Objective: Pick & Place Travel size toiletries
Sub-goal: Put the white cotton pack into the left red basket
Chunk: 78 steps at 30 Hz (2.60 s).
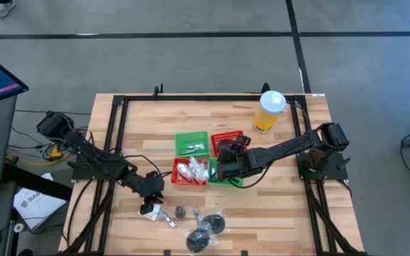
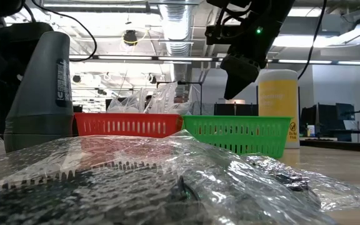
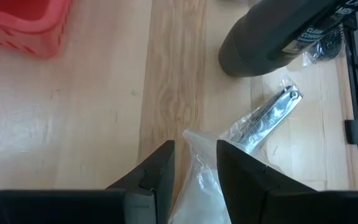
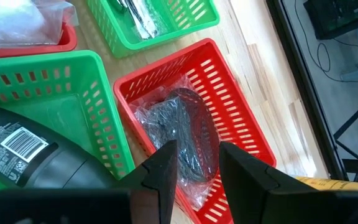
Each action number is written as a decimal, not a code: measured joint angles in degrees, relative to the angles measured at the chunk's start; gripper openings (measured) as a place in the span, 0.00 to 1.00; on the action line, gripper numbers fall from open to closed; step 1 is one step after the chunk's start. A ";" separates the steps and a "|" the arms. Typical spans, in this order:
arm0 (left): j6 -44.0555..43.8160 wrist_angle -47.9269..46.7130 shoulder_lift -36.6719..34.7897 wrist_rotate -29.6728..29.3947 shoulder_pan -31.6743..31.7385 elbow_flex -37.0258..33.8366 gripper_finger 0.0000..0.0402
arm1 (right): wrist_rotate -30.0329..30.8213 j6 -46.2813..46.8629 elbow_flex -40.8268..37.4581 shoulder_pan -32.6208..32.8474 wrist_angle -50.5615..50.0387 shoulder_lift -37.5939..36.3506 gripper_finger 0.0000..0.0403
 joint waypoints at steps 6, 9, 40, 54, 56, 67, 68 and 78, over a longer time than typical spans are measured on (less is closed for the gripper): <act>0.00 0.02 -0.02 0.65 0.15 0.00 0.28 | 0.00 0.00 0.00 0.00 0.04 0.00 0.27; -0.49 0.00 0.01 0.66 0.15 0.00 0.28 | 0.00 0.00 0.00 0.00 0.04 0.00 0.27; -0.81 0.06 4.42 6.17 0.94 0.04 0.00 | -0.17 0.02 0.00 -0.02 0.06 0.00 0.27; 7.67 0.04 -8.96 -3.78 0.96 0.09 0.00 | -0.17 0.02 0.02 -0.07 0.08 0.00 0.27; 9.86 -0.02 -11.60 -5.82 0.96 0.09 0.00 | -0.17 0.02 0.02 -0.05 0.08 0.00 0.27; 19.90 -0.01 -17.31 -17.21 0.96 0.10 0.00 | -0.79 0.00 0.02 -0.04 0.06 0.00 0.27; 20.63 -0.03 -17.55 -18.38 0.99 0.11 0.00 | -0.79 0.00 0.02 -0.04 0.06 0.00 0.27; 28.32 4.97 -18.38 -21.62 5.36 0.11 0.00 | -0.79 0.00 0.02 -0.02 0.08 0.00 0.27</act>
